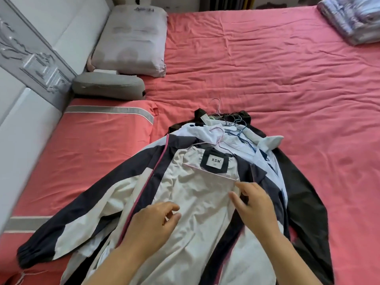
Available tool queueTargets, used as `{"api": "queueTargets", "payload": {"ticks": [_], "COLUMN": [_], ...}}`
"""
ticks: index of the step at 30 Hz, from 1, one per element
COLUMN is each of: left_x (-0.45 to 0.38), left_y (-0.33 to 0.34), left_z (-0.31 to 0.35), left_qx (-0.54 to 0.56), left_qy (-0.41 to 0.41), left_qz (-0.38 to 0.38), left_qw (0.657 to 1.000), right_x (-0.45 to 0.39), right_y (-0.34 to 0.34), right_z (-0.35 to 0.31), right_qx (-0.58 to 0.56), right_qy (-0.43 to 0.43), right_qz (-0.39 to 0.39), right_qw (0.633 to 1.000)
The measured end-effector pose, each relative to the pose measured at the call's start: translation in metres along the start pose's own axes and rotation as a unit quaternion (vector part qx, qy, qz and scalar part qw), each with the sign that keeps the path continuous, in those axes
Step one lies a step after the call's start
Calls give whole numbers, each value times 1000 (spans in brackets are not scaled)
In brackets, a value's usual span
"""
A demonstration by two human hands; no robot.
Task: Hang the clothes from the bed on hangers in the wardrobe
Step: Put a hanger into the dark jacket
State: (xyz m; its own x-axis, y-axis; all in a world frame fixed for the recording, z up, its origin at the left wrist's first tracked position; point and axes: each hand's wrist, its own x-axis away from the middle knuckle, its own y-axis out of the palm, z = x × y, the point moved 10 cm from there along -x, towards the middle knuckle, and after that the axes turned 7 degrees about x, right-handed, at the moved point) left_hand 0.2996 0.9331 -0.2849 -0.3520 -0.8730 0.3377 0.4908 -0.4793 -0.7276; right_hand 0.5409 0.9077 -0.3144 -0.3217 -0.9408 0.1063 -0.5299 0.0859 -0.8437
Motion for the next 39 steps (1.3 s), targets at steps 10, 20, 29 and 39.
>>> {"api": "queueTargets", "payload": {"ticks": [10,20,29,39], "left_x": [-77,-70,-30,132], "left_y": [41,25,-47,-223], "left_z": [-10,-28,-7,9], "left_qx": [-34,-32,4,-73], "left_qy": [-31,-45,19,73], "left_qz": [-17,16,142,442], "left_qw": [999,998,990,891], "right_x": [-132,-144,-77,30], "right_y": [72,49,-51,-171], "right_z": [99,91,7,-180], "right_qx": [132,5,-133,-236], "right_qy": [78,41,-40,-262], "right_qz": [-71,58,167,173], "right_qw": [986,997,976,920]}}
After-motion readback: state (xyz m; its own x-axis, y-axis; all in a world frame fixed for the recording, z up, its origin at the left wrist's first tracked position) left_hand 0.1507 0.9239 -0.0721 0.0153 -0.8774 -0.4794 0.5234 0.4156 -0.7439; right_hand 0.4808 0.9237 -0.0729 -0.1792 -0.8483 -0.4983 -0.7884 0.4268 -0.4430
